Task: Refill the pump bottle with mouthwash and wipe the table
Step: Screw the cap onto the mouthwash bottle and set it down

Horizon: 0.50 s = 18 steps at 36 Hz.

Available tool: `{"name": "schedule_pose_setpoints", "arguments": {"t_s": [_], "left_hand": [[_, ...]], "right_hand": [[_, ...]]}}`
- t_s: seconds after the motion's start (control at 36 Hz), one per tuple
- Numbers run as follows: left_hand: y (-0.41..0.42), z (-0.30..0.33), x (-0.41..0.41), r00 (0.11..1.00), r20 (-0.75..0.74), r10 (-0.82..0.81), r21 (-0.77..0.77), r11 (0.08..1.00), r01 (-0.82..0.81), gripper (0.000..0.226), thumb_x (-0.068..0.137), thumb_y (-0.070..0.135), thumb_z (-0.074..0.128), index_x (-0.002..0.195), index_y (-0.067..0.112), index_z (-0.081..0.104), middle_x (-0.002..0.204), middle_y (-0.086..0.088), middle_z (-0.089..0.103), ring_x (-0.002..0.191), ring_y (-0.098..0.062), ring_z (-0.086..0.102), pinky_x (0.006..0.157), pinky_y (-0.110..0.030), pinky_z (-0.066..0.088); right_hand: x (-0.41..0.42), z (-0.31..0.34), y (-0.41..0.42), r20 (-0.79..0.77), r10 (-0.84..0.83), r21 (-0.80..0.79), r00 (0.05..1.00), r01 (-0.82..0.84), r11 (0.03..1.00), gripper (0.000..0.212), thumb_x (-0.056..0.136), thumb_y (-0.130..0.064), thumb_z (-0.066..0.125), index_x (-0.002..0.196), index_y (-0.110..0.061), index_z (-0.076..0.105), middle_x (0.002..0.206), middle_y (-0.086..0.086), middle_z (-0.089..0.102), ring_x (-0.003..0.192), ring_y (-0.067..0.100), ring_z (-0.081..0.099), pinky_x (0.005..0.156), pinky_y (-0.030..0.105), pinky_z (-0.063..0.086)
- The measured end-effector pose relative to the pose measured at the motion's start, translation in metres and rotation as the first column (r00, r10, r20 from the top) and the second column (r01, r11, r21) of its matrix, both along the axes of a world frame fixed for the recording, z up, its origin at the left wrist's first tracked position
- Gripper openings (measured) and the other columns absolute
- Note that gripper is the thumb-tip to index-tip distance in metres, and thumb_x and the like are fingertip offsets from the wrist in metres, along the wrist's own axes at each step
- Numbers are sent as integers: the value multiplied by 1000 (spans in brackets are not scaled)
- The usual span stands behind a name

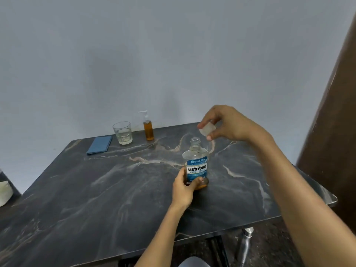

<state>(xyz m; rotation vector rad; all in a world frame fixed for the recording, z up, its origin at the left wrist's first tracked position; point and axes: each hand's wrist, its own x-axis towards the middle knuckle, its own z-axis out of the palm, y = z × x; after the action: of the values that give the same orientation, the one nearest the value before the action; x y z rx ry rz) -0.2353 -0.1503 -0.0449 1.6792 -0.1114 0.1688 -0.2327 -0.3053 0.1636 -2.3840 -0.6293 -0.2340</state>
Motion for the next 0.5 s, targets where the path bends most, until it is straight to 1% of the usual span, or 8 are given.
{"name": "schedule_pose_setpoints", "arguments": {"t_s": [0.06,0.11,0.17,0.22,0.25,0.33,0.42,0.5], "left_hand": [[0,-1,-1,1000,1,2,-16,1000,-1,41,81,22,71,118,27,53,112,17,61,106,-2,58,83,-16,47],[0,-2,-2,1000,4,-3,-39,999,3,38,79,25,72,112,32,54,108,18,63,101,1,59,79,-14,47],[0,-2,-2,1000,4,-2,-38,999,3,36,79,25,73,106,37,54,105,20,64,99,3,60,78,-13,47],[0,-2,-1,1000,5,-4,-33,999,4,36,79,23,73,106,37,54,106,18,64,101,-1,60,83,-19,48],[0,-3,-1,1000,4,-6,-25,1000,6,36,80,24,72,108,37,54,107,17,64,103,-3,60,86,-22,48],[0,-4,0,1000,7,4,-13,1000,-4,39,80,24,72,113,34,53,110,17,63,105,-4,59,91,-26,47],[0,-5,0,1000,10,3,-3,1000,-3,39,81,24,71,112,35,52,109,19,62,104,-2,58,91,-24,46],[0,-4,-1,1000,21,-1,-5,1000,1,36,81,22,71,105,41,53,103,24,63,97,8,59,84,-17,46]], "right_hand": [[4,6,12,-4,22,-152,1000,-23,988,35,70,-2,78,92,-28,71,103,-9,48,95,14,53,82,30,49],[7,7,22,-6,37,-284,999,-38,958,38,74,1,73,99,-27,70,106,-9,44,98,13,50,81,29,46],[11,8,30,-6,51,-399,999,-49,915,40,78,3,68,107,-25,68,110,-6,47,100,13,48,81,29,44],[13,9,34,-20,64,-469,998,-65,881,42,79,3,66,111,-24,67,117,-2,55,103,16,51,83,31,45],[14,10,36,-33,64,-485,997,-72,871,43,79,3,66,112,-24,67,117,-2,57,103,17,53,82,31,45],[15,11,40,-70,57,-491,996,-84,867,44,77,0,70,112,-26,66,106,-6,55,93,13,52,75,27,40],[16,13,42,-104,52,-469,993,-95,878,46,74,-6,76,111,-29,62,102,-8,55,88,11,53,73,26,41],[16,15,42,-115,21,-472,993,-73,878,37,73,-17,79,105,-29,64,102,-7,57,84,7,53,75,28,42]]}}
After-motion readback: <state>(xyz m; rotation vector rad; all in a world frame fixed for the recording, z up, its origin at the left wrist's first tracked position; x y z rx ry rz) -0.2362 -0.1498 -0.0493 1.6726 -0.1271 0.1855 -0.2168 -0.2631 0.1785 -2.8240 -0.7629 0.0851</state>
